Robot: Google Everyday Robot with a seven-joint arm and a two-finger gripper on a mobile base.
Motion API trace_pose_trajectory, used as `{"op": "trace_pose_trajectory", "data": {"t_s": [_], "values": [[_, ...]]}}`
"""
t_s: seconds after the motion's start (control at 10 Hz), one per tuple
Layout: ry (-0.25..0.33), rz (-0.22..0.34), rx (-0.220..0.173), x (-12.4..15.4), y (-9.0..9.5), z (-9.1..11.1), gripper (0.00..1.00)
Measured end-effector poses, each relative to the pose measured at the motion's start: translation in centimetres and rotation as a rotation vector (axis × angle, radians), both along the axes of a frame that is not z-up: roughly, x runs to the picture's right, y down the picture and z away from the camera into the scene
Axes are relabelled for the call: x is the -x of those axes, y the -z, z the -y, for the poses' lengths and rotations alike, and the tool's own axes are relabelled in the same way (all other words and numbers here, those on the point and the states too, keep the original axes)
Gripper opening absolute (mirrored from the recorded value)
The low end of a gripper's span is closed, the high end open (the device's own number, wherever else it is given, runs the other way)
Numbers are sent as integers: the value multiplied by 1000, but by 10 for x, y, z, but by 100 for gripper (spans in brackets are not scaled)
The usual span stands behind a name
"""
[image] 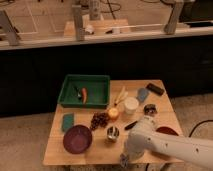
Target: Wipe table surface with towel
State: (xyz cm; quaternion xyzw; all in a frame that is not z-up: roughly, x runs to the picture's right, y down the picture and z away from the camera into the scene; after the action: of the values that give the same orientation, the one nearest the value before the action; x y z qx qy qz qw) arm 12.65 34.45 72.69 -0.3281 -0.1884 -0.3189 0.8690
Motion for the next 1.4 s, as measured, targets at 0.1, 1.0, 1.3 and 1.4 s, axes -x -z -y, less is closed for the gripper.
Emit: {"op": "trace_pose_trajectory", "data": {"t_s": [0.1,1.0,1.3,1.4], "values": [[-23,-46,-4,-18,-4,2,0],[-164,-290,-101,-53,-67,67,0],[-162,-214,-95,-16,-64,68,0],[-152,-189,-88,-9,-60,65,0]]}}
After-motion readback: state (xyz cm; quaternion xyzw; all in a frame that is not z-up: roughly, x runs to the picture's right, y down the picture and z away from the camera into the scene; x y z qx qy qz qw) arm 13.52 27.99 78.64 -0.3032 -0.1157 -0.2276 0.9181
